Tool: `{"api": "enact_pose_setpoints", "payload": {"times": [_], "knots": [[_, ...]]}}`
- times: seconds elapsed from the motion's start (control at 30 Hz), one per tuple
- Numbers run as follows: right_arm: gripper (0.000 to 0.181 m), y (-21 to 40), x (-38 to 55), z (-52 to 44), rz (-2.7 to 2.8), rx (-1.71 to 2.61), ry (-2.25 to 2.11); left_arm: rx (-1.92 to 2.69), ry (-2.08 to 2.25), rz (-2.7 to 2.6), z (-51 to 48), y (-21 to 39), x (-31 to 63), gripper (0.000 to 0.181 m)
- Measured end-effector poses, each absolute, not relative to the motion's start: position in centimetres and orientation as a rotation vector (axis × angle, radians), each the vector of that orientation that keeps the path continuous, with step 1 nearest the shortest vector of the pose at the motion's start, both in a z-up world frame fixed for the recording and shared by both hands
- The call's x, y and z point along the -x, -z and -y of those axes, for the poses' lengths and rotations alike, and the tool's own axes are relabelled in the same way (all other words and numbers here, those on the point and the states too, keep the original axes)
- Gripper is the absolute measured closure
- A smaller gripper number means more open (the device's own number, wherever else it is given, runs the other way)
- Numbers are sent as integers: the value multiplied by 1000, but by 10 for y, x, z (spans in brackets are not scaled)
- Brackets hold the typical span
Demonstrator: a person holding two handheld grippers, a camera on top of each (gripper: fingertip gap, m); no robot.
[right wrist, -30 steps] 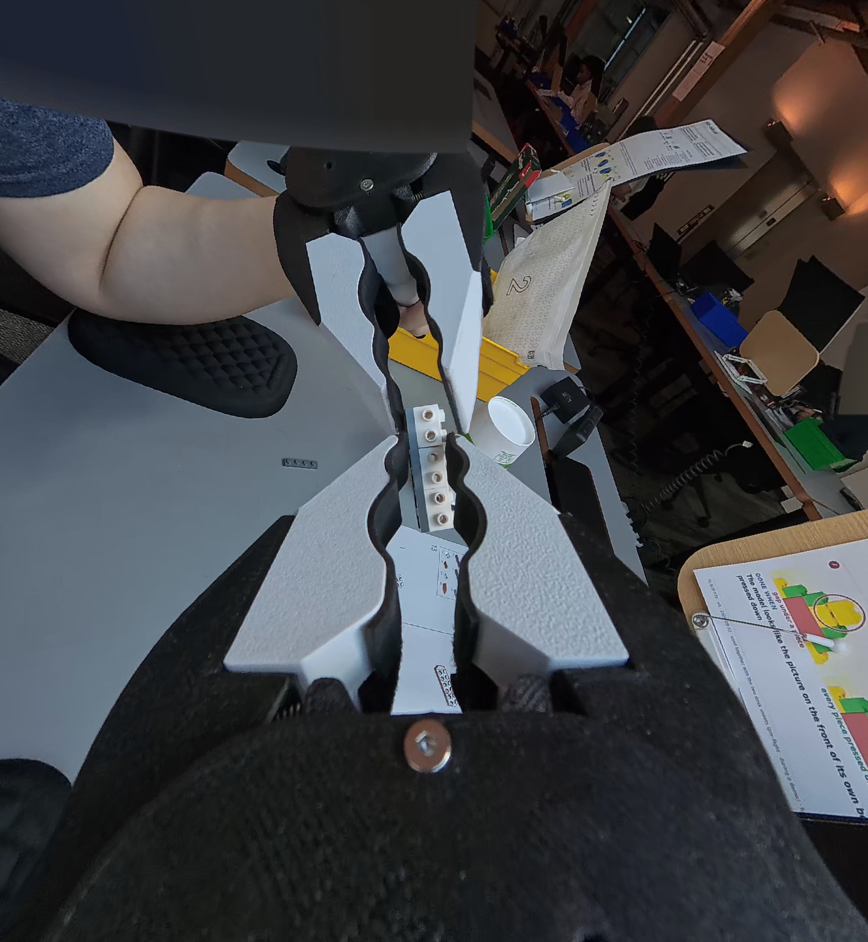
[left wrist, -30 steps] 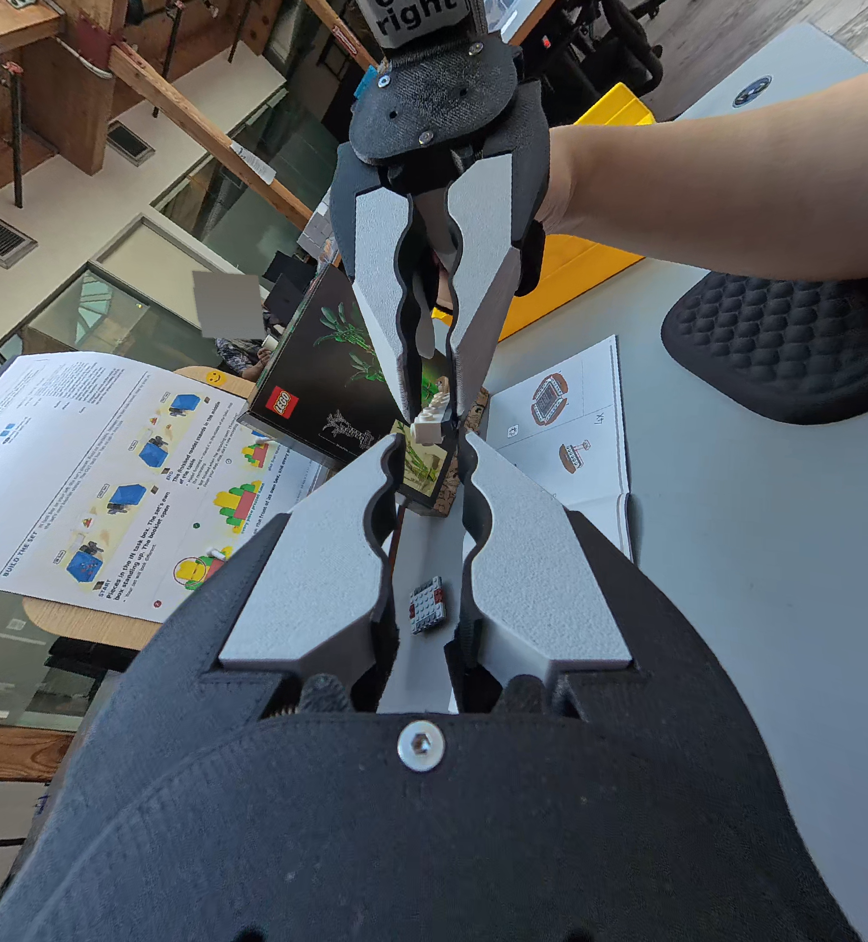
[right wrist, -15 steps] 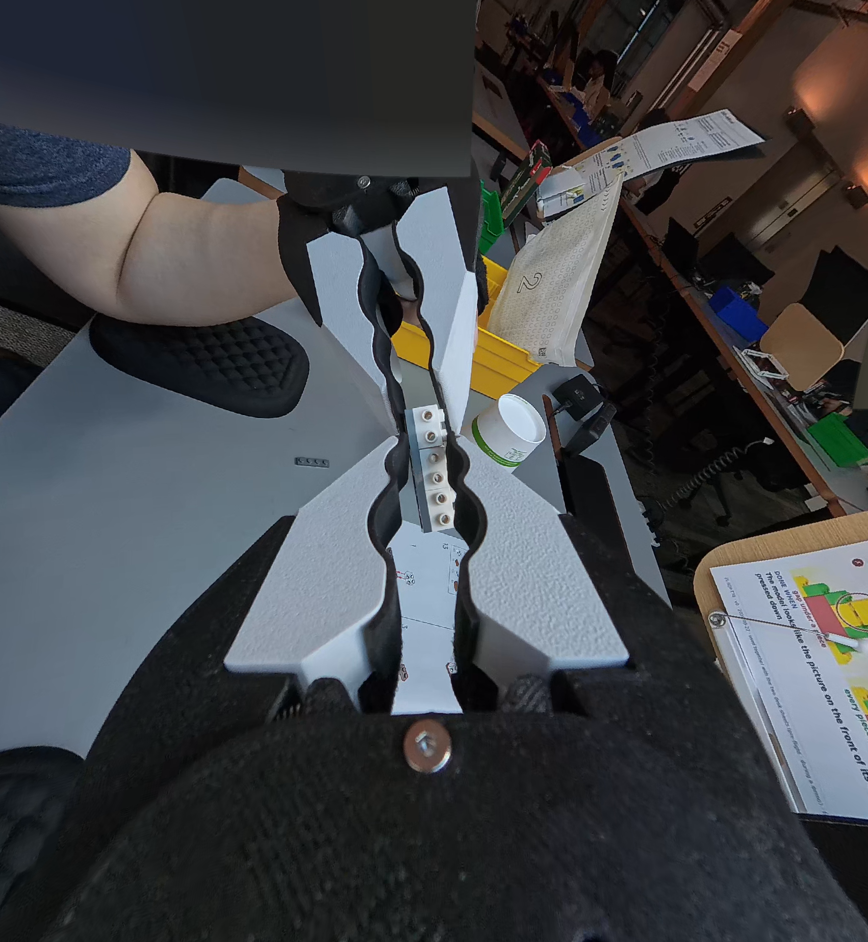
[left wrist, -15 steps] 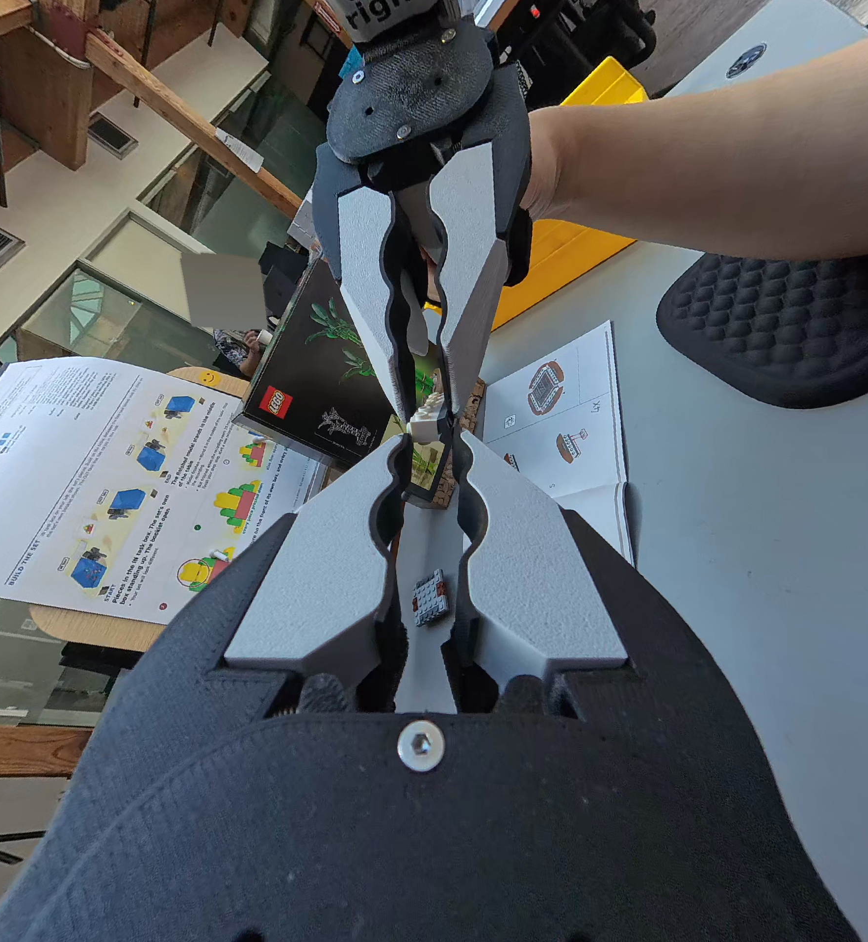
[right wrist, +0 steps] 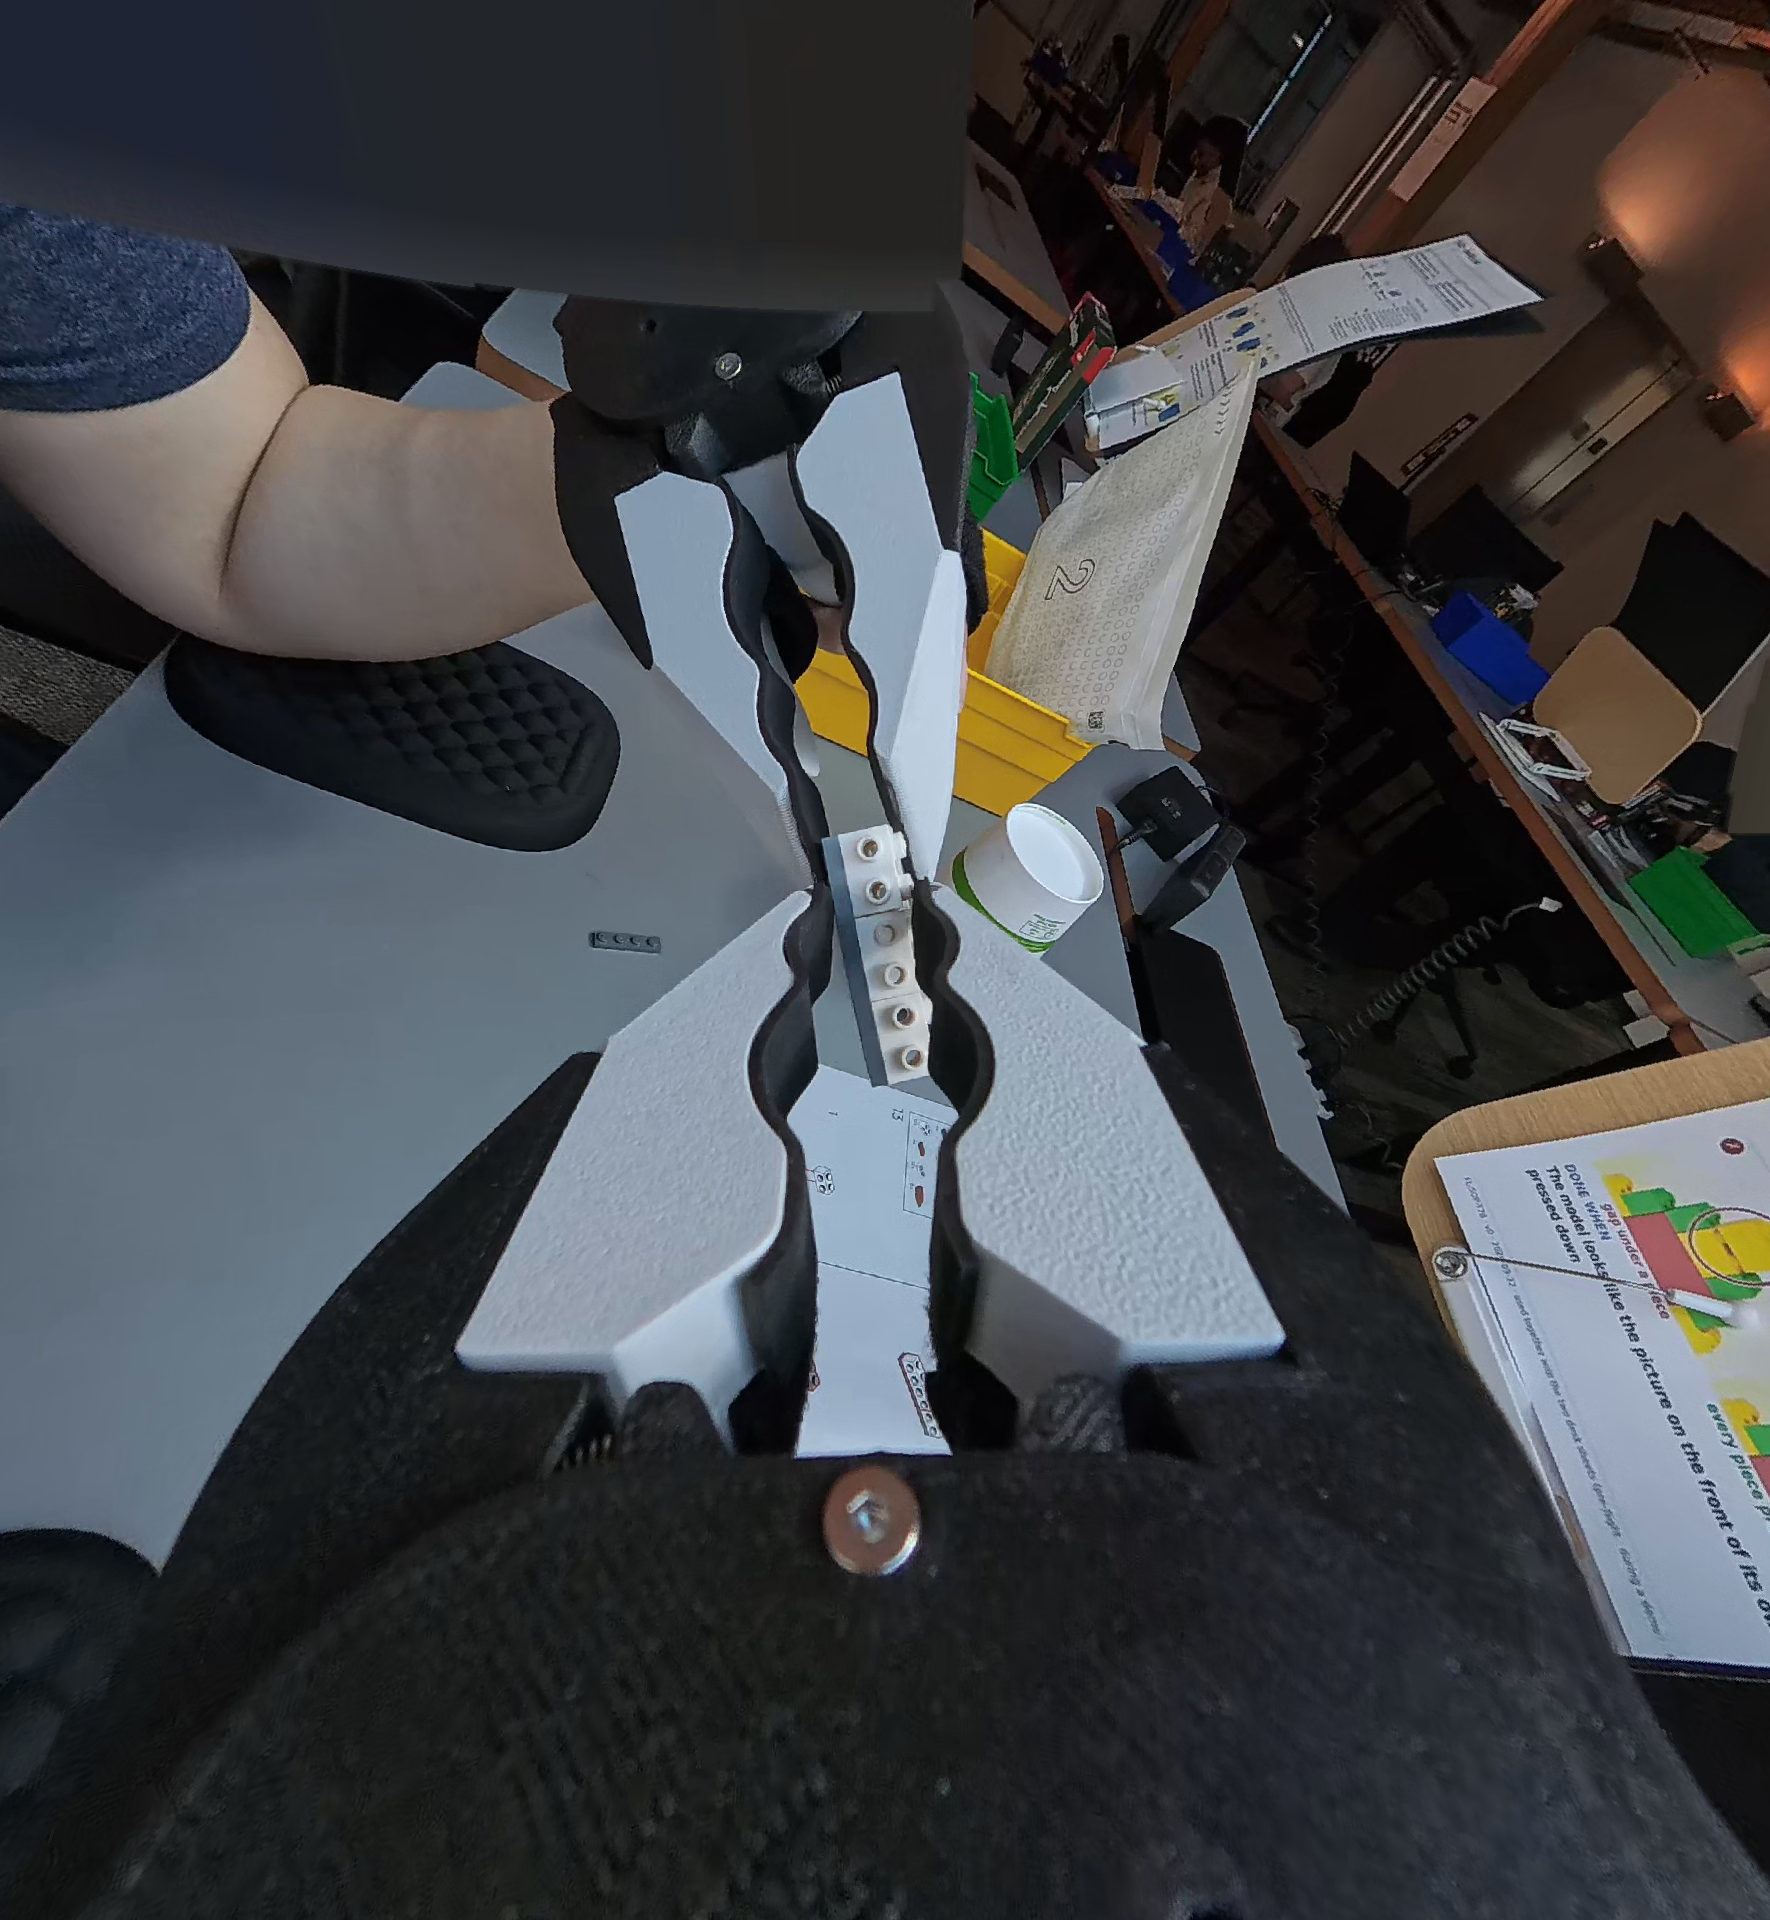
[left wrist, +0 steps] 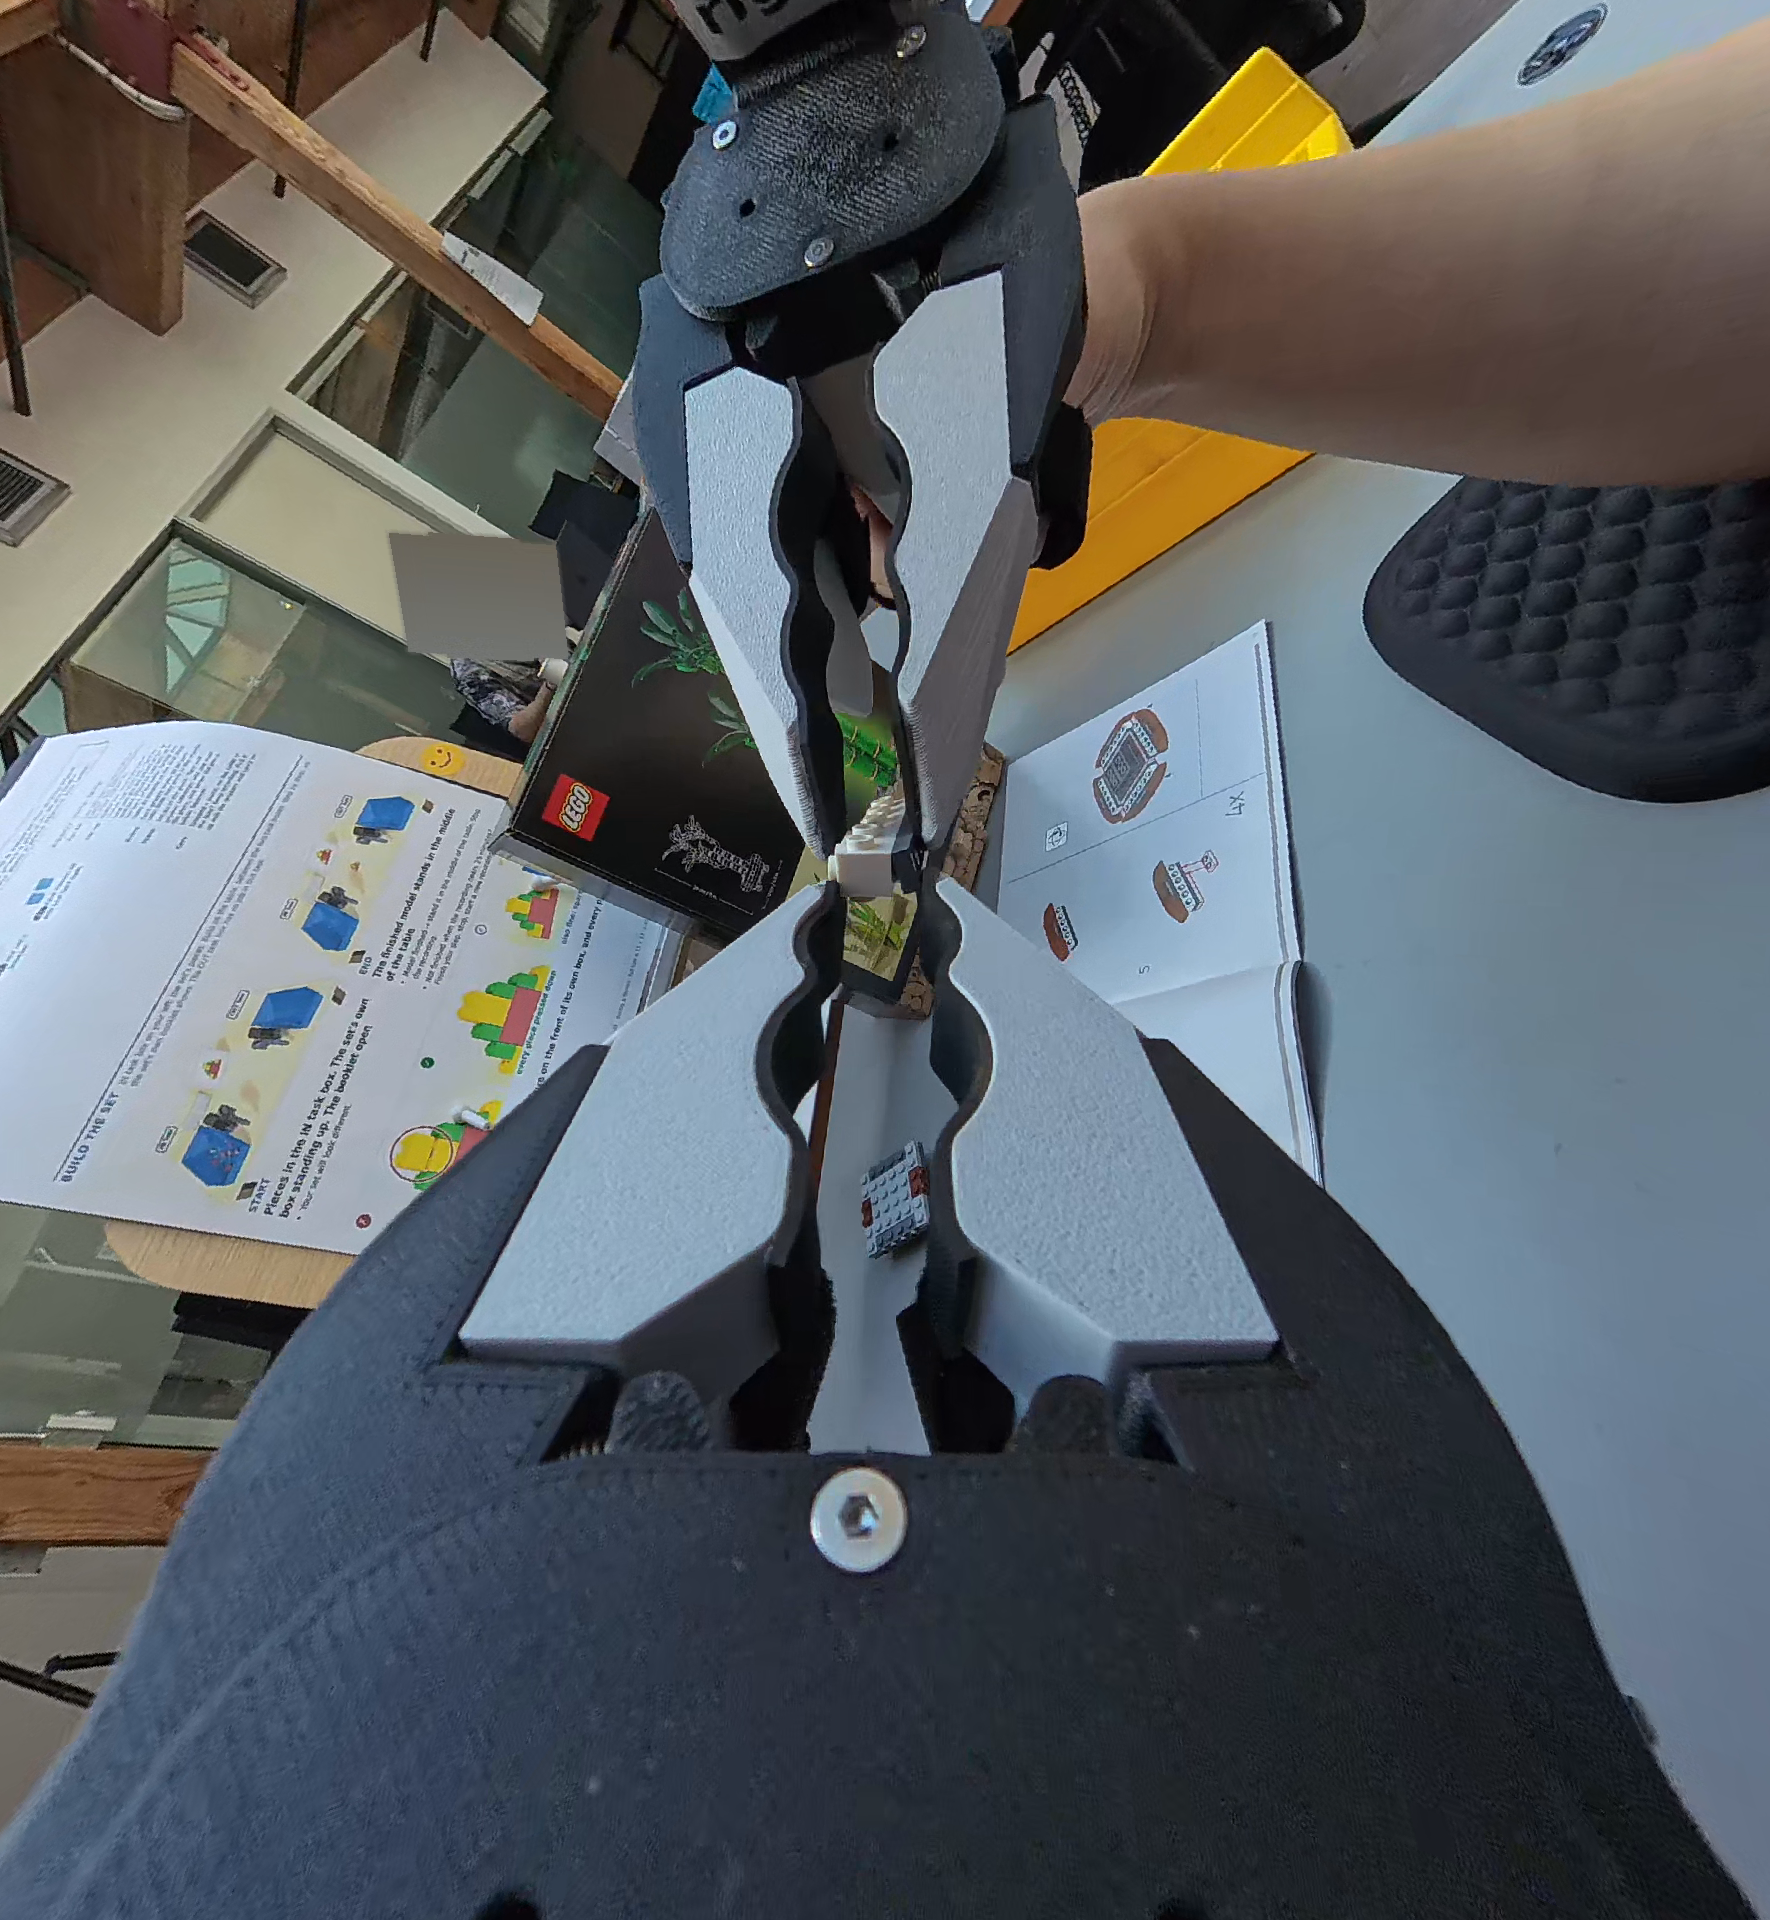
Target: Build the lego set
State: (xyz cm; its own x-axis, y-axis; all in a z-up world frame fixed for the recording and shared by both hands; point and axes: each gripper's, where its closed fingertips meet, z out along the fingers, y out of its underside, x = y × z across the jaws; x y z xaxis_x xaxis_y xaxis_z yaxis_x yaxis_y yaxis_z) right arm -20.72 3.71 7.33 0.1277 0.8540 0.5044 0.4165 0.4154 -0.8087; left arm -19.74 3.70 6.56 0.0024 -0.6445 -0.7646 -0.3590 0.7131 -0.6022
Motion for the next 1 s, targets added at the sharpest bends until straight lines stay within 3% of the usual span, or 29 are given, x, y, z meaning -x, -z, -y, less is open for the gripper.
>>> {"api": "enact_pose_setpoints", "payload": {"times": [0.1, 0.17, 0.67, 0.83, 1.0], "knots": [[167, -76, 208, -35, 1485, 1160, -458, 828, 279, -1601, -36, -68, 198, 170], [162, -76, 210, -32, 1500, 1149, -468, 820, 279, -1589, -36, -71, 200, 181], [166, -48, 212, -57, 1513, 1281, -425, 996, 241, -1579, -71, -53, 215, 181], [167, -64, 209, -75, 1328, 1343, -576, 1057, 527, -1549, -61, -58, 214, 162], [167, -119, 214, -66, 1016, 1166, -1101, 1128, 930, -1375, -62, -71, 195, 145]]}}
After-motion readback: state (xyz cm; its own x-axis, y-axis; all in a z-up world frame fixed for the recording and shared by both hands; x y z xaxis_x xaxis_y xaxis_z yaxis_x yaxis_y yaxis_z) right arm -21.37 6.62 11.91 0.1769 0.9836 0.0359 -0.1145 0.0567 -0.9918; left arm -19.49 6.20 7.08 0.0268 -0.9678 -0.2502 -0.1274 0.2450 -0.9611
